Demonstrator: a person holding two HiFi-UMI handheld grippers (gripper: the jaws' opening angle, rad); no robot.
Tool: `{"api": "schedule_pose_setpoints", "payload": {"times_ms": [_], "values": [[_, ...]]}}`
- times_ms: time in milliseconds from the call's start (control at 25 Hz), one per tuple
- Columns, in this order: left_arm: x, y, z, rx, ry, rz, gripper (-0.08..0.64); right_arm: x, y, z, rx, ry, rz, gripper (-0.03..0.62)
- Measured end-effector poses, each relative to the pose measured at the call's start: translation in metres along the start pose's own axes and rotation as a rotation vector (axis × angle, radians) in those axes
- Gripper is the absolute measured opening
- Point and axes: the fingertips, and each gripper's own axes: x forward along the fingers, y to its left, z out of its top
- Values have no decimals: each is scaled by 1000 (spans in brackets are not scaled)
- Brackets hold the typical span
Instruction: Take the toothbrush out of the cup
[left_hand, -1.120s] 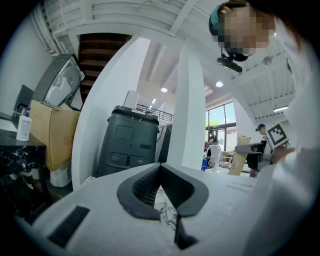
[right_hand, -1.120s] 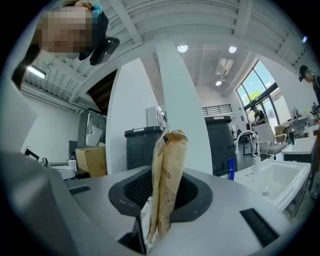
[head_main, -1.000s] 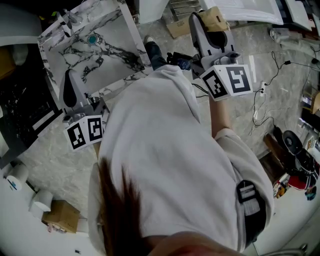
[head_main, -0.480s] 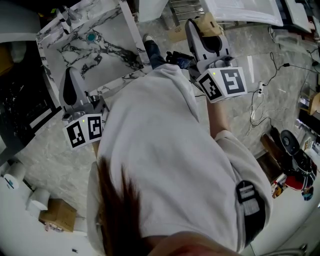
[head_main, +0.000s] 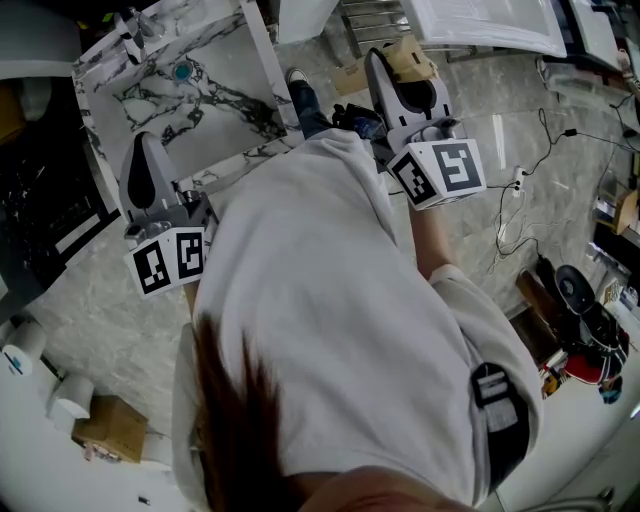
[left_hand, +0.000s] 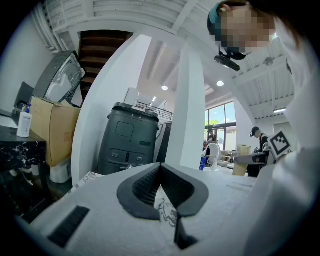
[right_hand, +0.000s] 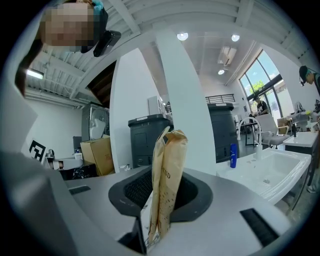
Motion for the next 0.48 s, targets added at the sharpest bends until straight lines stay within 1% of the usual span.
{"api": "schedule_pose_setpoints", "payload": {"times_ms": [480], "values": [[-4,-2,-10,2,26,-6,11,-4,2,-12,22,24,0,86]]}}
